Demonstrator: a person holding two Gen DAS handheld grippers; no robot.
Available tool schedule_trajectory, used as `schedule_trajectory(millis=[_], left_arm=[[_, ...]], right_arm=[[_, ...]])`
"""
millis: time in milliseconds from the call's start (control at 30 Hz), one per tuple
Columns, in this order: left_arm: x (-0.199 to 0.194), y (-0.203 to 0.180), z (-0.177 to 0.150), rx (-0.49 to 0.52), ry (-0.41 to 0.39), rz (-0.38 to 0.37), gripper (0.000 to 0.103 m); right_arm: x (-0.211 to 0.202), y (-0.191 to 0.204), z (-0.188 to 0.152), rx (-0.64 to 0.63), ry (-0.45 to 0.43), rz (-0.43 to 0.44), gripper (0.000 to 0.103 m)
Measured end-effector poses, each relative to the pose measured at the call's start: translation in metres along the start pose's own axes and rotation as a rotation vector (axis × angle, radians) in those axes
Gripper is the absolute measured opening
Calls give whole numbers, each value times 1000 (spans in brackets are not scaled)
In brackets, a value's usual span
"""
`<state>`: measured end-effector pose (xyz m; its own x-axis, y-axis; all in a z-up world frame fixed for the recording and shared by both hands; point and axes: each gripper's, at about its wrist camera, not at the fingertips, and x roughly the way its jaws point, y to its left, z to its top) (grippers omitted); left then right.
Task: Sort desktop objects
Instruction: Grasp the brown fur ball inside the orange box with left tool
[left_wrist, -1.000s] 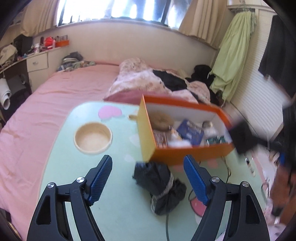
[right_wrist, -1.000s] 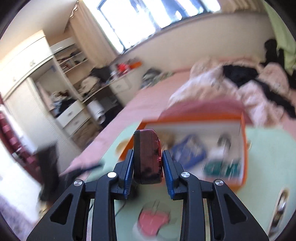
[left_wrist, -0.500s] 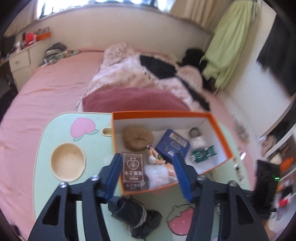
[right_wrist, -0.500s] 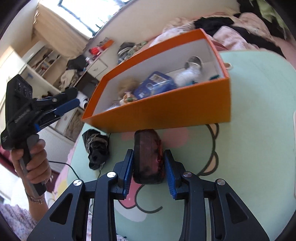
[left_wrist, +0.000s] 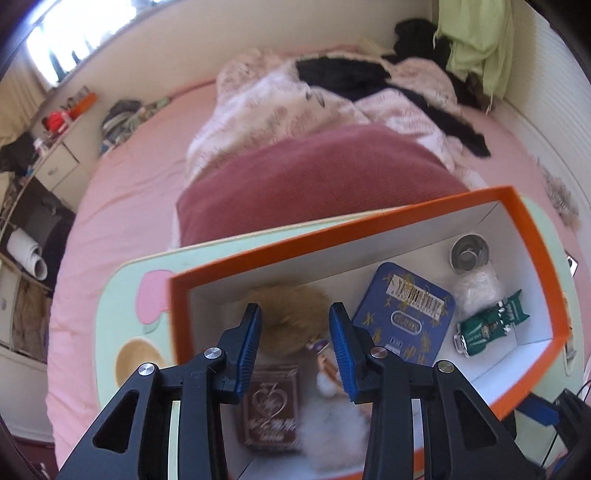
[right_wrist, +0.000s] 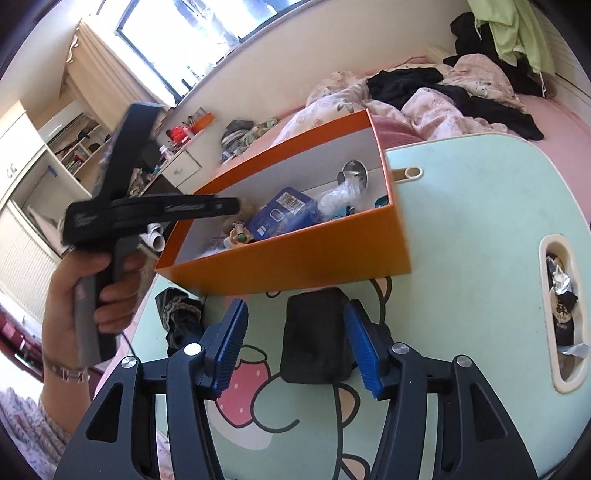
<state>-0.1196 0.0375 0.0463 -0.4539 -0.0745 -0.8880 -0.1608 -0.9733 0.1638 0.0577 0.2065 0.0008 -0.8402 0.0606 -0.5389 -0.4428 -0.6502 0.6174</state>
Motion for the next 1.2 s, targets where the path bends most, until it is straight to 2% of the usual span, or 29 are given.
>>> schedule_trajectory(millis=[67,133,200,233,267,300,500,633,733,833,933,1000,1033,1200], left_arm=[[9,-1,1,10,28,24,64],[12,-6,-1,33,25,46,66],[12,-9,0,39,13,49,62],[9,-6,0,34,0,48,53],[8,-4,0,38,-9,65,33],[7,-2,0,39,-18,79,27],[-4,21,3,-63,-70,-87,24],[-33,41,-5,-140,-186,-214,24],[-62,57,-16,-163,-266,-269,24],[-90,81,-41,-210,-343,-341,24],[-98,97,-65,-235,-359,-344,24],[-93,105,-87,-244,-330,-291,24],[-88,108,-93,-248,-315,-281,24],[-54,110,-129,-277,-220,-257,24]], right_arm=[[1,0,-2,0,-1,-1,55],[3,-1,-3,1,0,-3,55],[4,0,-5,5,3,-5,55],[4,0,-6,6,4,-5,55],[4,-1,-6,8,6,-6,55],[5,-1,-6,9,7,-6,55],[3,2,-8,14,7,-15,55],[-2,5,-8,3,-7,-32,55],[-11,11,-6,-23,-36,-38,55],[-18,22,5,-75,-44,-20,55],[-18,40,27,-144,-39,10,55],[-9,50,47,-171,-8,-2,55],[1,56,58,-202,35,-36,55],[67,85,86,-552,283,-248,55]])
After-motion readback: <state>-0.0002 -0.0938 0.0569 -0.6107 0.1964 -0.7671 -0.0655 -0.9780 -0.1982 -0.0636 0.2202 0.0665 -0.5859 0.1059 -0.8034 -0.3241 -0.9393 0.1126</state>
